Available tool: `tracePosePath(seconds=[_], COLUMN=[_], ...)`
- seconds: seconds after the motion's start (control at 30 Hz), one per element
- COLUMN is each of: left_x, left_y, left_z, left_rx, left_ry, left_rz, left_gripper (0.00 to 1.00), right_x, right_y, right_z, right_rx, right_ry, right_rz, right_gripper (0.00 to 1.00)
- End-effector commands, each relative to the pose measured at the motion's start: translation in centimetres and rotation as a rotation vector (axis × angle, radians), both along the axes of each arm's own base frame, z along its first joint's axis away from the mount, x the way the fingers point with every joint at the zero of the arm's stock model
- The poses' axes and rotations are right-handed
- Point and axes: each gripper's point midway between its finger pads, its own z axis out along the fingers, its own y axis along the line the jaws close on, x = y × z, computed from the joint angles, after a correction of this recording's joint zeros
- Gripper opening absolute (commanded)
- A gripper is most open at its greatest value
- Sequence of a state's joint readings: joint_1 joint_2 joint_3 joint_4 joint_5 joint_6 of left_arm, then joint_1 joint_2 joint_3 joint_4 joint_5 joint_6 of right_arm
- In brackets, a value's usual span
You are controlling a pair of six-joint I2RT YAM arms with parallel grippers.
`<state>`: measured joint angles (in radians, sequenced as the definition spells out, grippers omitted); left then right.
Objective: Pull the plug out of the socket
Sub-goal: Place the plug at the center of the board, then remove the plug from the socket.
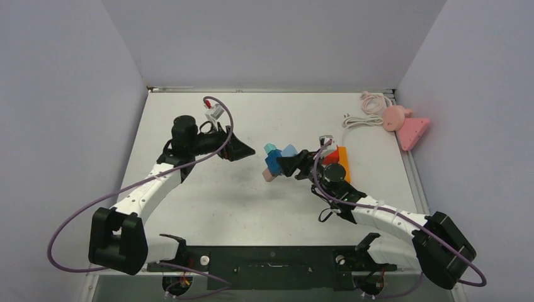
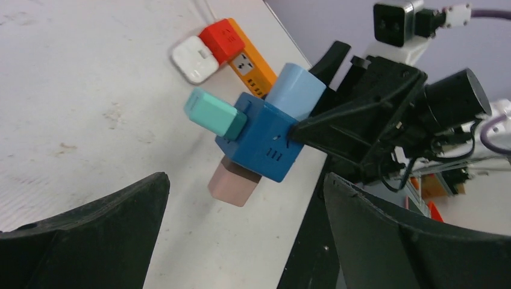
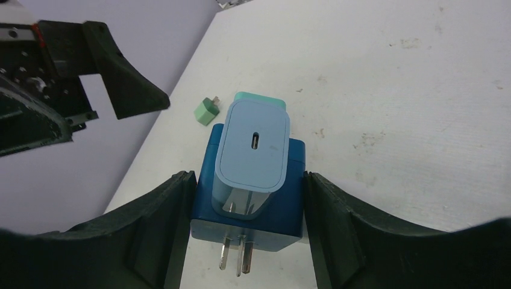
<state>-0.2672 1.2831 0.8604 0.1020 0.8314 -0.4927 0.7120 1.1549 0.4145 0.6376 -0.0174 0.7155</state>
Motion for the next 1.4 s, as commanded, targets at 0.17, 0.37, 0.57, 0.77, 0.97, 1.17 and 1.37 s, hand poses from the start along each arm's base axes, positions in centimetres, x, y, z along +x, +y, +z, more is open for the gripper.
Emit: tracePosePath(seconds=[0.17, 0.37, 0.57, 0.77, 0.97, 1.17, 1.37], left_x=[-3.4, -4.0, -4.0, -4.9, -5.6, -5.9, -5.9], left_y=[-3.4, -4.5, -5.1, -6.0, -6.4, -6.4, -6.4], left_z=[3.2, 3.1, 3.0, 3.3, 4.1, 4.9, 5.1], left_rx=[-0.181, -0.222, -0.246, -0.295, -0.365, -0.412, -0.422], left_ry=[-0.012, 0.017, 0.034, 0.053, 0.086, 0.082, 0.084], left_rz=[-0.236, -0.277, -0.287, -0.334, -0.372, -0.395, -0.4], left_gripper=[0.97, 0.97, 0.97, 0.97, 0.98, 0.91, 0.71], right_x=[-0.3, -1.3, -2.3, -2.9, -3.4, -3.7, -3.8], right_y=[-0.3, -0.4, -0.1, 0.7, 1.7, 2.0, 2.2], right_z=[14.7, 16.7, 17.9, 18.0, 18.0, 18.1, 18.2], right_rx=[0.363, 0.447, 0.484, 0.494, 0.484, 0.475, 0.473], right_ry=[-0.293, -0.332, -0.347, -0.348, -0.356, -0.367, -0.369], right_rz=[0.002, 0.04, 0.09, 0.131, 0.177, 0.197, 0.204], right_gripper=[0.05, 0.05, 0.05, 0.05, 0.05, 0.05, 0.05])
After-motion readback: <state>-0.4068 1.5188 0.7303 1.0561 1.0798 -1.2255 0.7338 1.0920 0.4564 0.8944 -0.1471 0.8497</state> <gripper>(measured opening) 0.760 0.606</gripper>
